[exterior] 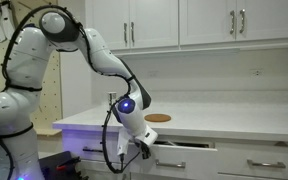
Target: Close the drawer, uncover the pot and put the lid on the mat, and then open the second overhead cabinet door from the left
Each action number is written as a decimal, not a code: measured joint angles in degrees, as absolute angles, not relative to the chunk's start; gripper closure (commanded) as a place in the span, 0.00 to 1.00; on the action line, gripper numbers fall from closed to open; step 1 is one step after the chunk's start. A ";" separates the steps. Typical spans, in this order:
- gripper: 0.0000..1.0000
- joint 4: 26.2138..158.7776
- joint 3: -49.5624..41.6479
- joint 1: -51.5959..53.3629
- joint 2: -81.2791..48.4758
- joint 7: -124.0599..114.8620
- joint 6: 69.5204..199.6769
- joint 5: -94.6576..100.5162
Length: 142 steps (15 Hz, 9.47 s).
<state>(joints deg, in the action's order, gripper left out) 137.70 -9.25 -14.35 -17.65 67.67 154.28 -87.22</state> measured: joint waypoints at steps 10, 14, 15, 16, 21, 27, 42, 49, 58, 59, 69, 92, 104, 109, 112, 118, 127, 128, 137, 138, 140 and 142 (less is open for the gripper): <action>1.00 133.68 -5.26 -12.76 -20.62 75.86 156.05 -96.17; 1.00 133.32 -5.14 -12.79 -20.73 80.54 156.06 -99.76; 1.00 133.27 -5.14 -12.81 -20.72 81.55 156.06 -100.52; 0.74 133.24 -5.15 -12.83 -20.72 82.37 156.06 -101.14; 0.47 133.27 -5.16 -12.83 -20.65 84.07 156.66 -101.51; 0.01 137.46 -7.35 -10.48 -16.39 73.19 158.61 -83.91; 0.00 147.01 -44.19 4.95 -2.73 20.72 153.03 -3.71; 0.00 137.88 -34.85 -7.47 15.16 13.16 125.50 15.58; 0.00 131.14 -18.78 -11.64 31.71 13.45 102.45 10.19; 0.00 131.18 -17.72 -11.16 32.02 13.45 102.28 9.35; 0.00 135.00 -10.29 -3.51 33.03 13.42 103.91 0.70; 0.00 135.90 -0.01 8.20 21.79 14.07 125.26 -2.00; 0.00 125.90 10.09 10.05 10.82 3.01 128.45 -2.23; 0.00 119.19 11.63 10.44 5.74 -0.38 128.35 -1.73; 0.00 115.50 11.72 10.82 2.46 -1.41 128.24 -1.10; 0.00 108.79 11.83 11.88 -3.76 -2.06 127.39 -0.04; 0.00 101.39 11.86 14.09 -11.50 -6.20 127.15 2.06; 0.00 100.71 11.86 14.13 -12.31 -6.52 127.14 2.27; 0.00 95.62 10.60 14.64 -18.08 -10.35 126.75 5.26; 0.00 95.22 10.35 14.87 -18.48 -11.25 126.49 5.88; 0.00 94.41 9.79 15.44 -19.13 -13.05 125.46 6.94; 0.00 93.65 9.28 16.02 -19.58 -14.61 124.12 7.82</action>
